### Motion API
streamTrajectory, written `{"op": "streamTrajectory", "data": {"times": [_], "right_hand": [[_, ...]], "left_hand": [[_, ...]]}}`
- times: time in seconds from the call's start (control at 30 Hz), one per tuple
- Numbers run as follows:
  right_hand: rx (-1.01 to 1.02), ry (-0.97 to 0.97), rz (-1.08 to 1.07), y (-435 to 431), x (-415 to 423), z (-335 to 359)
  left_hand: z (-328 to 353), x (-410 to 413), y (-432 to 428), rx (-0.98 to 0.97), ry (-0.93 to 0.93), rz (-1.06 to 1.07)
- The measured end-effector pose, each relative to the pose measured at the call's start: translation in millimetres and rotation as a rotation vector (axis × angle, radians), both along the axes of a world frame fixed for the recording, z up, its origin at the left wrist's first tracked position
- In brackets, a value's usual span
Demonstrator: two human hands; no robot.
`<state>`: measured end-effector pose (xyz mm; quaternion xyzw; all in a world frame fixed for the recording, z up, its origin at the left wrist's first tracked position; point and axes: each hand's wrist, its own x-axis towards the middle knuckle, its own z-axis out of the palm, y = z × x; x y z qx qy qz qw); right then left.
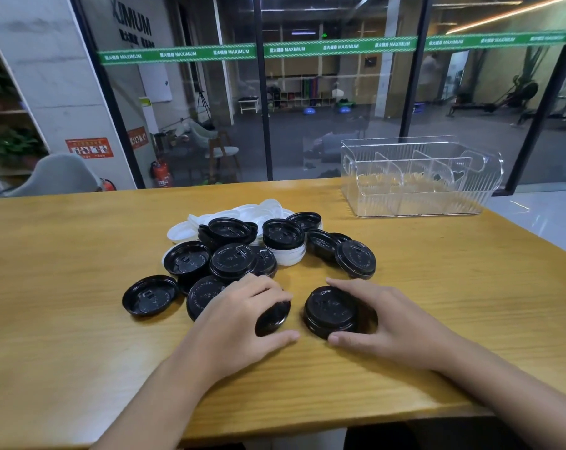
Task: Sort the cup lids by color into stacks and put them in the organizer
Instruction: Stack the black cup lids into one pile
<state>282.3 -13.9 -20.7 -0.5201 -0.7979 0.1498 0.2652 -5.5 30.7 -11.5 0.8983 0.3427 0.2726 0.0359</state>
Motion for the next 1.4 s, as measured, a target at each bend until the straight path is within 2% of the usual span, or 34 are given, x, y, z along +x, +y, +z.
{"op": "streamTrajectory", "data": {"times": [0.37, 0.53, 0.83, 0.97, 1.13, 1.27, 1.4], "right_hand": [[0.035, -0.010, 0.055, 23, -30, 10], [0.047, 0.100, 0.041, 24, -27, 2], [0.038, 0.144, 0.044, 25, -25, -2], [0.032, 0.173, 0.073, 26, -26, -2], [0.043, 0.175, 0.086, 26, -27, 0], [0.032, 0.177, 0.087, 26, -27, 0], [0.038, 0.151, 0.094, 24, -27, 4]], "left_hand": [[-8, -9, -5, 0.072, -0.082, 0.065], [-1, -8, -6, -0.098, -0.337, 0.074], [8, -1, -12, -0.260, -0.531, 0.130], [9, 3, -11, -0.447, -0.668, 0.103], [9, 5, -2, -0.622, -0.745, 0.022], [11, 8, 6, -0.645, -0.680, -0.003], [14, 17, 15, -0.521, -0.469, 0.027]]}}
